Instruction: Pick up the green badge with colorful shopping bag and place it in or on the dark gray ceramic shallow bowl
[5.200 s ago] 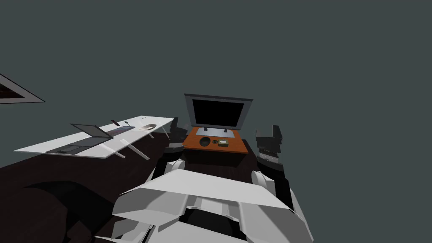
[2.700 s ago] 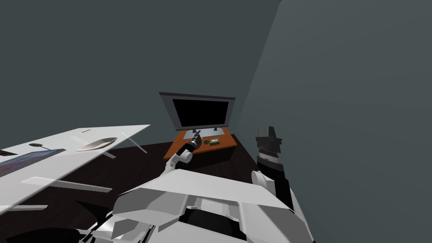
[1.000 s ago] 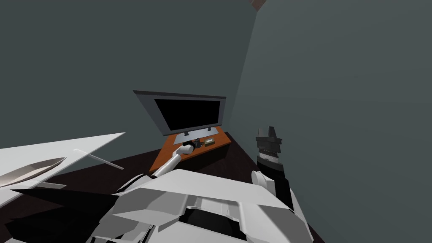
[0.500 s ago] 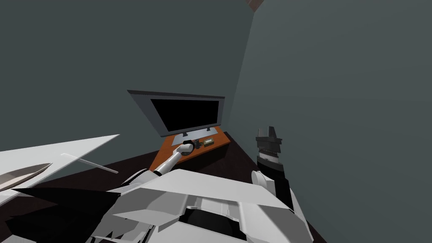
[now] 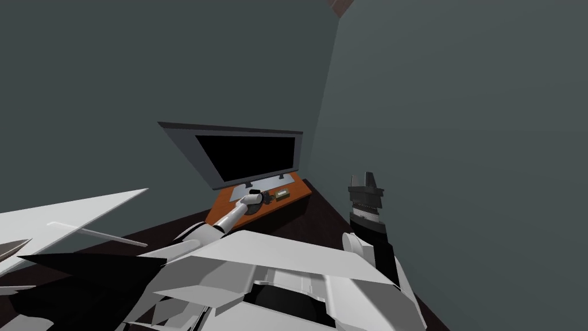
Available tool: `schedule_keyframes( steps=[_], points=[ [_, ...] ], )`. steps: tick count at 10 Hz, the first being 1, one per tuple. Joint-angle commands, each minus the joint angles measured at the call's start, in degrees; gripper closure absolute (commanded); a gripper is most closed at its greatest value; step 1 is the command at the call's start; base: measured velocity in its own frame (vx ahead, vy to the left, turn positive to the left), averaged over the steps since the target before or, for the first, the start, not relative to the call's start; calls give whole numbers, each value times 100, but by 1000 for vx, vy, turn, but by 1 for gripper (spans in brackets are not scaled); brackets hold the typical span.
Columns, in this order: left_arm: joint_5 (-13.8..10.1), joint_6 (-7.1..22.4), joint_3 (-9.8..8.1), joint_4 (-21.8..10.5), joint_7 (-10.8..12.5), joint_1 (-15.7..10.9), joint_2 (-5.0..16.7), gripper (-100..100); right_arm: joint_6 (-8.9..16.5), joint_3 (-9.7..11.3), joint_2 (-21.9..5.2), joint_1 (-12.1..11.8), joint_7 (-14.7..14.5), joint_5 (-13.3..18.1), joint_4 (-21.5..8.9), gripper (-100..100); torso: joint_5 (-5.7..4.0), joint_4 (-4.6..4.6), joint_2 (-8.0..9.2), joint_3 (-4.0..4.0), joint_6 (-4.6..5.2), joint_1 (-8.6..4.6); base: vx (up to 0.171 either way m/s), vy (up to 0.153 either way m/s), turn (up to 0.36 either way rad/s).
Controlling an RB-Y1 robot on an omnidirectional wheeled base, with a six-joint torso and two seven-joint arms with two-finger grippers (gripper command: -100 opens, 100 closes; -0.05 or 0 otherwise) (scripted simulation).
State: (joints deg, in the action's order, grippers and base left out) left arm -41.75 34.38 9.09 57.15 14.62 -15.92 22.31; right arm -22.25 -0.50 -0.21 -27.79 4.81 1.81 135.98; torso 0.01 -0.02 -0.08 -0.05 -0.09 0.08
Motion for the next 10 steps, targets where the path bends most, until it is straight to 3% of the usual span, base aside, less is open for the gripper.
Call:
schedule_keyframes(
  steps=[1,2,5,6,7,9,10],
  points=[
    [-156,262,-19,-286,38,-230,47,-100,0,0,0,0,0,0,0,0,0,0,0,0,0,0,22,28,-93],
    [-156,262,-19,-452,38,-230,47,-100,0,0,0,0,0,0,0,0,0,0,-3,-1,3,1,18,22,-65],
    [-361,717,-72,-996,137,-600,128,-100,0,0,0,0,0,0,0,0,0,0,-1,-1,0,-1,21,25,-80],
    [-361,717,-72,-1101,137,-600,128,-100,0,0,0,0,0,0,0,0,0,0,-4,-2,2,1,21,26,-57],
    [-452,926,-100,-1248,180,-771,162,-100,0,0,0,0,0,0,0,0,0,-1,-2,-1,-1,0,19,26,-96],
    [-452,926,-100,-1391,180,-771,162,-100,0,0,0,0,0,0,0,0,0,0,-1,-1,-1,0,14,18,-17],
    [-535,1121,-129,-1569,220,-930,190,-100,0,0,0,0,0,0,0,0,-1,0,2,1,-1,-5,14,14,-72]
  ],
)
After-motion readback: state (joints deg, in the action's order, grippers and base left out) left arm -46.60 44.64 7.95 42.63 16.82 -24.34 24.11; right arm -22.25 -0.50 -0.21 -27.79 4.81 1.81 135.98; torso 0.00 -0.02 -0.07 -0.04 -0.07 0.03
